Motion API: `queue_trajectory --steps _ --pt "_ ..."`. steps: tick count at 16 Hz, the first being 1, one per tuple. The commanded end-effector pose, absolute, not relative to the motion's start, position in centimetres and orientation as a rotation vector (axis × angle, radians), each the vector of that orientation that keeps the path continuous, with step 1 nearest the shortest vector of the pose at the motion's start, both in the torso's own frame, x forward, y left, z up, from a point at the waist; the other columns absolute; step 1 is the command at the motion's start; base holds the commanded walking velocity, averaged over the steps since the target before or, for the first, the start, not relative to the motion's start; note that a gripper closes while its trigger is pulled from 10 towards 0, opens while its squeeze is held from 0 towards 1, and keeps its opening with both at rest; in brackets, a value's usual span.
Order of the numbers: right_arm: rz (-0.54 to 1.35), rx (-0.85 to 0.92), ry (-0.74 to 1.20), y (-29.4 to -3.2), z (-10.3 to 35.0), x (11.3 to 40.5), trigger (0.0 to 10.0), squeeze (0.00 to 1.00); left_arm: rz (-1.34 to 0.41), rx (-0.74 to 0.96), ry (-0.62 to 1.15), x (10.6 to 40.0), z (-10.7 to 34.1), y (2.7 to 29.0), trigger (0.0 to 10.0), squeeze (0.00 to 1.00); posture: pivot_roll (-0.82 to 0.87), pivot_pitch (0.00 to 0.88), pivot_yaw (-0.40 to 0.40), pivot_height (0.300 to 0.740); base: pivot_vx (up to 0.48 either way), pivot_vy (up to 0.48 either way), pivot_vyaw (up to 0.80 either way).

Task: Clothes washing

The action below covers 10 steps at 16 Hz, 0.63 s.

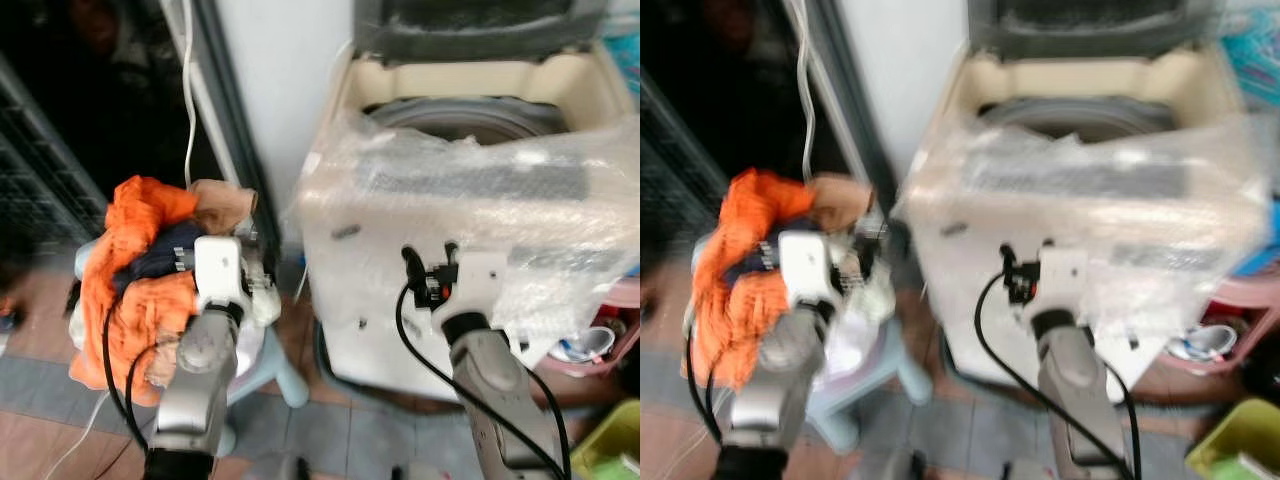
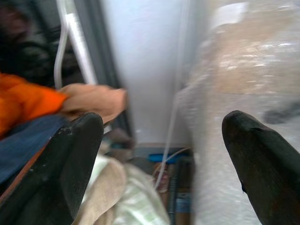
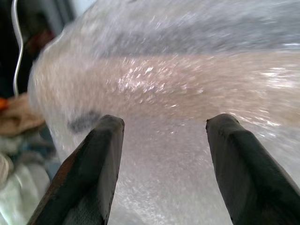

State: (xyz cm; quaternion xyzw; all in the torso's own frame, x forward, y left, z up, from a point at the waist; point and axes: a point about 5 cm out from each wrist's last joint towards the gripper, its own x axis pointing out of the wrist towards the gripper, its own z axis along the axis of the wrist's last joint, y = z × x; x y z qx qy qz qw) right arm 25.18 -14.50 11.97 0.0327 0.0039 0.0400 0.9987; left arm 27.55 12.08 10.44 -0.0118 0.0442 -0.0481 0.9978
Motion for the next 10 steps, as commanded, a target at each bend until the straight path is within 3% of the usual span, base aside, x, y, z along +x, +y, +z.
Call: queue_trajectory --steps 1,3,5,7,8,10 --pt "0.049 0.091 0.038 -14.6 12.0 25.3 10.0 0.0 -0.068 -0.002 0.068 27.7 10.8 13.2 10.0 0.0 -0.09 0.0 0.115 0.74 0.0 0.48 0.0" --pt "0.028 0.044 0.068 -14.6 11.6 25.1 10.0 0.0 -0.072 -0.011 0.055 27.8 10.9 13.1 10.0 0.0 -0.08 0.0 0.11 0.74 0.0 0.48 0.0" --pt "0.116 -0.007 0.032 -14.1 12.2 24.6 10.0 0.0 -0.045 0.004 0.03 27.7 11.2 13.4 10.0 0.0 -0.08 0.0 0.109 0.74 0.0 0.0 0.0" --pt "0.111 0.219 0.107 -14.6 11.2 24.5 10.0 0.0 -0.052 -0.019 0.025 27.6 11.2 13.3 10.0 0.0 -0.08 0.0 0.109 0.74 0.0 0.0 0.0" --pt "0.075 0.246 0.105 -15.3 11.1 24.7 10.0 0.0 -0.048 -0.023 0.011 27.6 11.3 13.5 10.0 0.0 -0.08 0.0 0.109 0.74 0.0 0.0 0.0" --pt "0.116 0.061 0.083 -14.6 11.4 25.1 10.0 0.0 -0.06 -0.053 0.015 27.4 11.3 13.7 10.0 0.0 -0.08 0.0 0.109 0.74 0.0 0.0 0.0"
